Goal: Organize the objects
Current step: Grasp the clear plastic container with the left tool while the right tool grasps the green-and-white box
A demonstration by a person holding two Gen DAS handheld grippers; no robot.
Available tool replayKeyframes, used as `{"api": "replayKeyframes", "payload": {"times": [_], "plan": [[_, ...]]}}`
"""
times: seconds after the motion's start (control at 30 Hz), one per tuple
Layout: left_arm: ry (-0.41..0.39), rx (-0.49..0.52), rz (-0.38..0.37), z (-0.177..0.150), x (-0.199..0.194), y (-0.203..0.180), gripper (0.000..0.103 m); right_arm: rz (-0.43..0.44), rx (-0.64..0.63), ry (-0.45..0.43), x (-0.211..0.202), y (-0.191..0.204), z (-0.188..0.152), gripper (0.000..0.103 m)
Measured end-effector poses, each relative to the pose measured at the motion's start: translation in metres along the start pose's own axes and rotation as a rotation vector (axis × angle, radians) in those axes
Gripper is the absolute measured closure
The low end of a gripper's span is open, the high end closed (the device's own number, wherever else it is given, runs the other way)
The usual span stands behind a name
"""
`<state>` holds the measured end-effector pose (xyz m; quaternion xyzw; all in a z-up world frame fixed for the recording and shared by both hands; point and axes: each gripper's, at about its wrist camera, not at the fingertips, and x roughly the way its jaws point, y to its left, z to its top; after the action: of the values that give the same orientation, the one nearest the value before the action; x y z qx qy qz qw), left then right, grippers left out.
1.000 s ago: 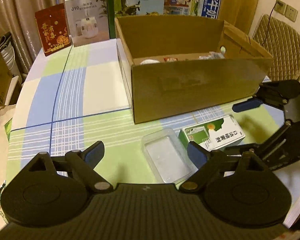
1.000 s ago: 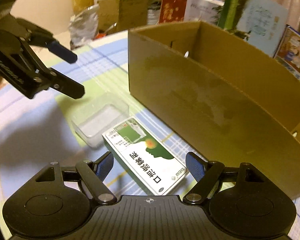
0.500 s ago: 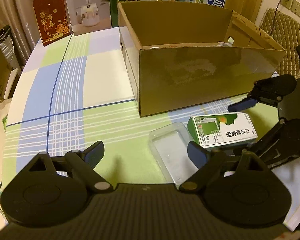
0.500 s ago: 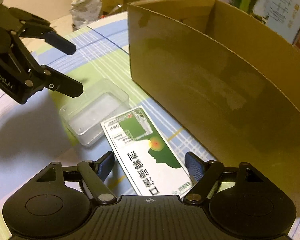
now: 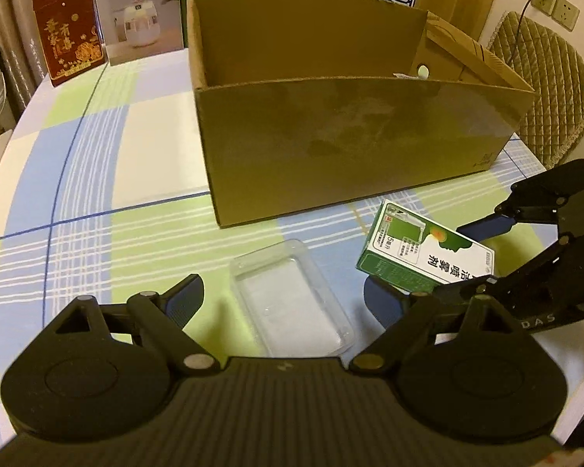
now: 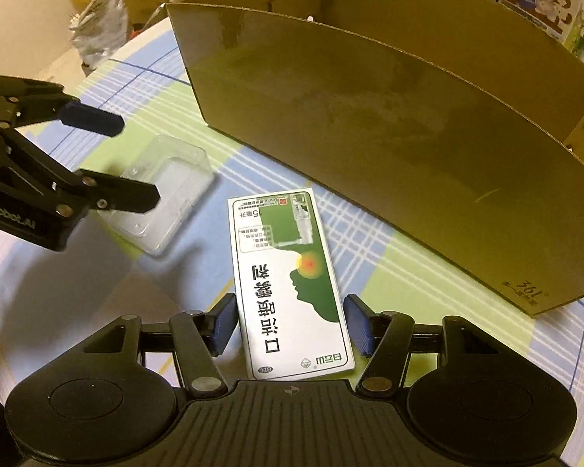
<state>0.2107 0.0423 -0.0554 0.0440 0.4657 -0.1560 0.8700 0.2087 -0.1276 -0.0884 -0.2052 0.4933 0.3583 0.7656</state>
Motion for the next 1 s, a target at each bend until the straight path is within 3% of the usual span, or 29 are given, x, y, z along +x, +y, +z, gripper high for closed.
{"api": "replayKeyframes", "payload": {"times": [0.37,0.5,0.67,0.77,1.0], "plan": [[0.061,-0.006,0.016,-0.002,0.028,-0.003,0.028,0.041,0.03,-0.048,0.003,-0.007,0.005,0.047],[0.07,0.024,0.022,-0.005,0.032,-0.008,0.041,0.034,0.033,-0.051,0.005,-0.006,0.004,0.047],[0.084,0.044,-0.012,-0.009,0.029,-0.009,0.05,-0.003,0.053,0.005,0.007,-0.003,0.005,0.049],[0.087,0.059,-0.03,-0.013,0.025,-0.011,0.051,-0.01,0.054,0.03,0.002,0.0,0.0,0.049],[0.069,0.07,-0.003,-0.011,0.028,-0.017,0.051,0.023,0.092,0.001,0.003,-0.007,-0.005,0.049]]}}
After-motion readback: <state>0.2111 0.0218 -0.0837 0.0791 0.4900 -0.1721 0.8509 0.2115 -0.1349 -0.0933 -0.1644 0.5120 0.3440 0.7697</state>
